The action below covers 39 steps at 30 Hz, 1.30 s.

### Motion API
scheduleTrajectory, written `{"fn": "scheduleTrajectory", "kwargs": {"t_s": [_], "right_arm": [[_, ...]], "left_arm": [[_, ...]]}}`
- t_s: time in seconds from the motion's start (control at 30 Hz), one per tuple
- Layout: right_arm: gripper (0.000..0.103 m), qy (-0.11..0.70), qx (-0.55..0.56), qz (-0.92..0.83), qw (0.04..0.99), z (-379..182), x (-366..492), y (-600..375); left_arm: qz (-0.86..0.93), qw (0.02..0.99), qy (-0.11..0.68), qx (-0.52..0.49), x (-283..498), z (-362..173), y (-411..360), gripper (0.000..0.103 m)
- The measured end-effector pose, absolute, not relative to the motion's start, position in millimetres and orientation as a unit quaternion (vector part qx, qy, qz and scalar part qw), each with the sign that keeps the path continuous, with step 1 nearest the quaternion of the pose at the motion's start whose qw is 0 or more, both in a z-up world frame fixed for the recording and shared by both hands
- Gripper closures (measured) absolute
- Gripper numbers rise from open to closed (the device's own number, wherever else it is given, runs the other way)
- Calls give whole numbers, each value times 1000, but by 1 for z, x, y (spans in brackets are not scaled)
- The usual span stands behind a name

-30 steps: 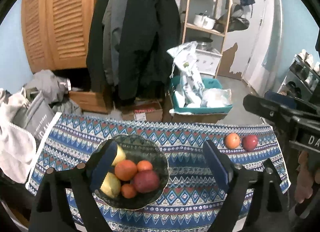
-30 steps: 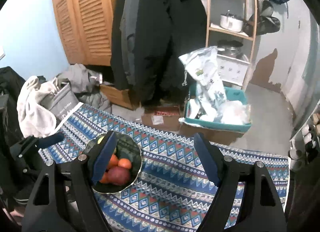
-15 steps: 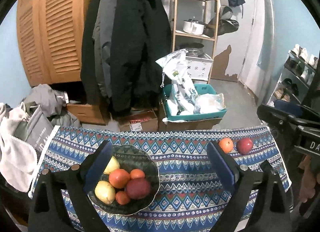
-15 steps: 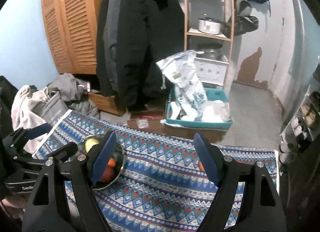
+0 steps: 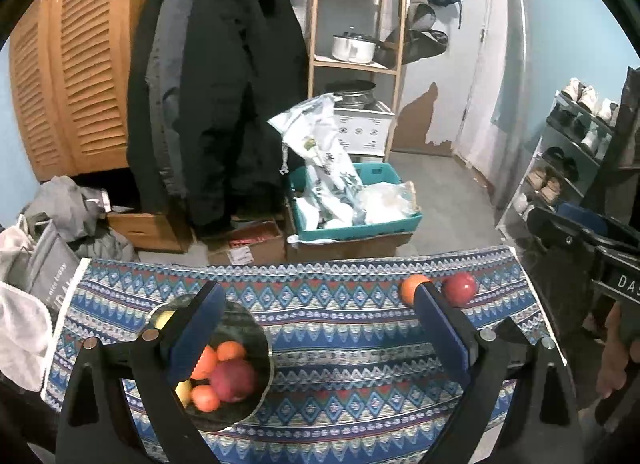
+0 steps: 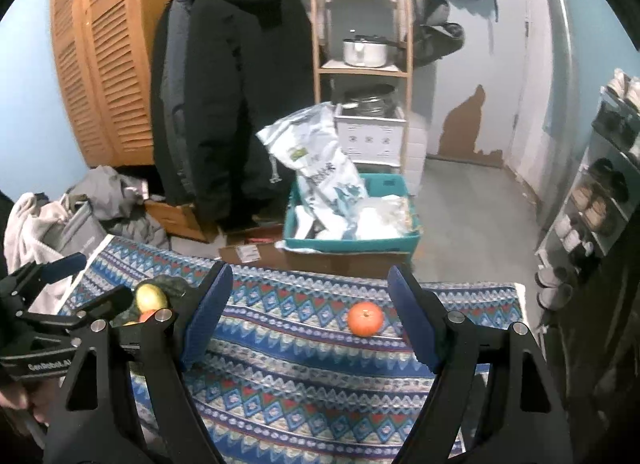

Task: Organize fruits
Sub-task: 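Raise both tools away from the plate toward the remaining tangerine and apple, then close the left tool on the tangerine while the right tool grasps the second red apple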

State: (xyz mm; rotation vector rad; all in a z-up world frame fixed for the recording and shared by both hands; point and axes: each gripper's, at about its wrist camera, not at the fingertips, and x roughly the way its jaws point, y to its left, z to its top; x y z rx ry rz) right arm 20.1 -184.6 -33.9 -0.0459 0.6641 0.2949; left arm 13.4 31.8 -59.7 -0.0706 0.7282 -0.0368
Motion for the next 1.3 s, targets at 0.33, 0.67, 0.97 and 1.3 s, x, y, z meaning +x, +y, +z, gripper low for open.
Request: {"fn": "scheduleTrajectory", "kwargs": {"t_s": [0.33, 0.67, 0.97, 1.3], "right_arm": [[20, 325, -1, 102, 940, -36, 21, -238], [20, 346, 6, 73, 935, -52, 34, -271], [20, 400, 5, 85, 912, -71, 69, -287], [20, 468, -22, 77, 880, -109, 135, -298]], "left_arm": [[-52, 925, 376, -28, 25, -69, -7, 7], [-66, 916, 395, -23, 48, -83, -30, 7], [-96, 904, 416, -6, 80, -81, -50, 7], [-112, 885, 451, 21, 143, -111, -70, 7]]}}
